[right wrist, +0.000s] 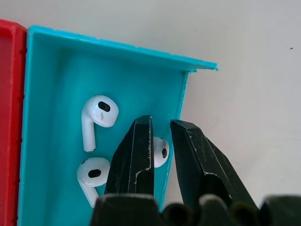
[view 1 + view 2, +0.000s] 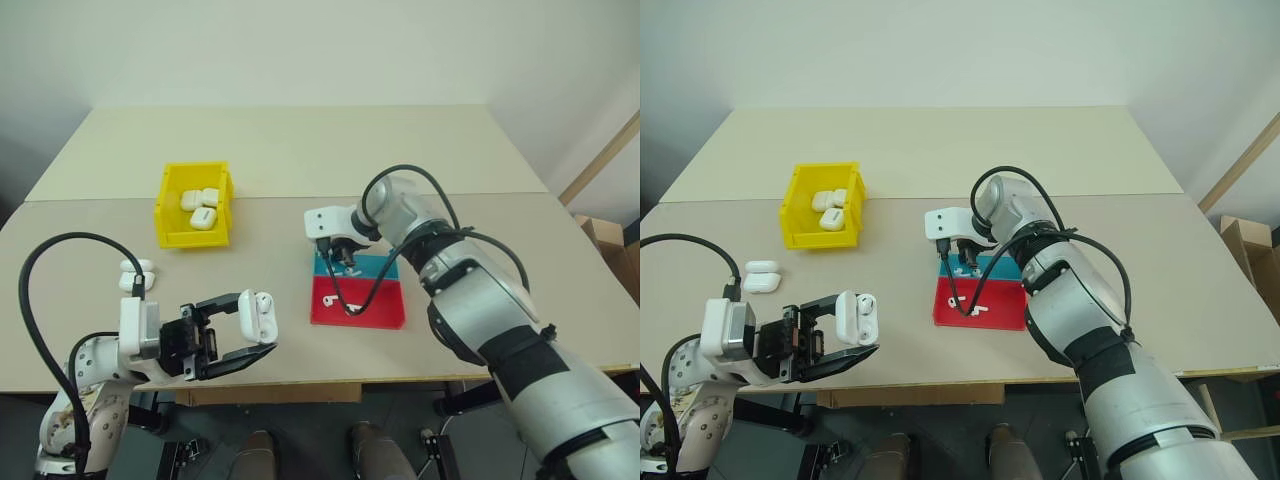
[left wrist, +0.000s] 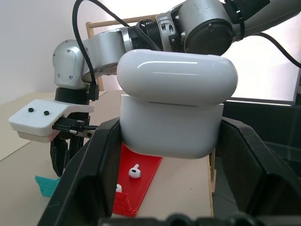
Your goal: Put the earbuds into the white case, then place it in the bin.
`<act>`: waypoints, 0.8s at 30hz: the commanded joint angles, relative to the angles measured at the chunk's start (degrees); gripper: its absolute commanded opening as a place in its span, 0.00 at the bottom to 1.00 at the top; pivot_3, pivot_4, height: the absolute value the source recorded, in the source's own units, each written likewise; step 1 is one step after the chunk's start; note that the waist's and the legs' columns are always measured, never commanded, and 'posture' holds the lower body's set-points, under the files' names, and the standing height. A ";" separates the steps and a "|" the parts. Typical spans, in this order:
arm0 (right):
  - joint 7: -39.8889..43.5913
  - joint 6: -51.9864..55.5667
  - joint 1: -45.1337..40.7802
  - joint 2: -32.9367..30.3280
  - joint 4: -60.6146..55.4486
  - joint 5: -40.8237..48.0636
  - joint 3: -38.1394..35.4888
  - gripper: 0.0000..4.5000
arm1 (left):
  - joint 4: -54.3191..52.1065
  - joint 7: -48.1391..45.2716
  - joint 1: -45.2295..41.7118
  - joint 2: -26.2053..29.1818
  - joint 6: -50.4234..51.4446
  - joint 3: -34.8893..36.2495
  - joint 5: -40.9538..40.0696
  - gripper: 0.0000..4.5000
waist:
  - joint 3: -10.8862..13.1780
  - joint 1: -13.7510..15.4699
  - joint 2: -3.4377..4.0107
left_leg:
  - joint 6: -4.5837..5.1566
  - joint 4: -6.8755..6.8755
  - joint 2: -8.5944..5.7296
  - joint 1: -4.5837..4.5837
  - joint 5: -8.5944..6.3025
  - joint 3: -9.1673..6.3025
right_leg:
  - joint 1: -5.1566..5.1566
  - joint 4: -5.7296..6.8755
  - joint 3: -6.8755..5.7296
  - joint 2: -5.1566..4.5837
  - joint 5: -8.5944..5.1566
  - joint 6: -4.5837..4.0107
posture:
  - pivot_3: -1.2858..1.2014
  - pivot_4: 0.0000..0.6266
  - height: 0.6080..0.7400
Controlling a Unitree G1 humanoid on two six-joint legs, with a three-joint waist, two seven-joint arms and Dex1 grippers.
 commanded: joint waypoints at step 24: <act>0.67 13.62 1.22 -0.41 -6.73 -0.60 -1.88 0.56 | 0.93 -0.35 -1.70 -0.87 -2.06 -1.82 1.02 0.62 | 0.00 -0.08 0.00 | 0.00 0.00 0.00 0.00 0.00 0.00 | -0.02 0.02 0.01 0.01 0.00 0.00 | 0.52 0.24 1.00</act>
